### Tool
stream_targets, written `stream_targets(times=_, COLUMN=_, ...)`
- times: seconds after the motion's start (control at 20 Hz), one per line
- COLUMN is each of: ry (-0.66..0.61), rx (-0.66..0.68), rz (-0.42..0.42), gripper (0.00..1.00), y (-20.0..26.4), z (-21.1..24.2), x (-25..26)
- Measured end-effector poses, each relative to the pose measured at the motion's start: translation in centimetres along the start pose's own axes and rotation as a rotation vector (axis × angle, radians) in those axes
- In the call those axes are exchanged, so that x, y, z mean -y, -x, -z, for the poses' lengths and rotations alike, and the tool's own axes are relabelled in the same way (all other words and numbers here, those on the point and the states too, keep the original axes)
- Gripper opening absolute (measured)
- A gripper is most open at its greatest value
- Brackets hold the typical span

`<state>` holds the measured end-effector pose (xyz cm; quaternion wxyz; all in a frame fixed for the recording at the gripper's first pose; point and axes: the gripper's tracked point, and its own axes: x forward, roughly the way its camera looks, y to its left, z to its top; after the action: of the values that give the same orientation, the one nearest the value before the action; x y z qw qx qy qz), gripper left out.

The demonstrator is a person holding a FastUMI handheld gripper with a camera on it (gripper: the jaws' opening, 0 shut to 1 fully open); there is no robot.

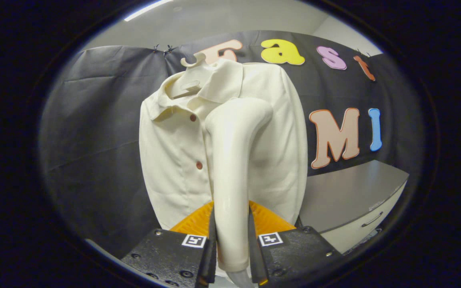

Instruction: Iron the clothes twice with a garment steamer, once on the left side and once on the right side.

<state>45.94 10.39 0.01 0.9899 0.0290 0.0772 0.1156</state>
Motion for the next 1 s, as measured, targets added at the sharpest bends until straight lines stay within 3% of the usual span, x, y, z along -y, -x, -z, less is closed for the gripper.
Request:
stream_targets(times=0.15, ry=-0.058, rx=-0.075, rz=-0.021, gripper=0.34, y=-0.3, z=3.7, x=0.2)
stream_targets(times=1.0, ry=-0.111, rx=-0.345, rz=-0.016, gripper=0.34, y=0.0, z=18.1, x=2.9)
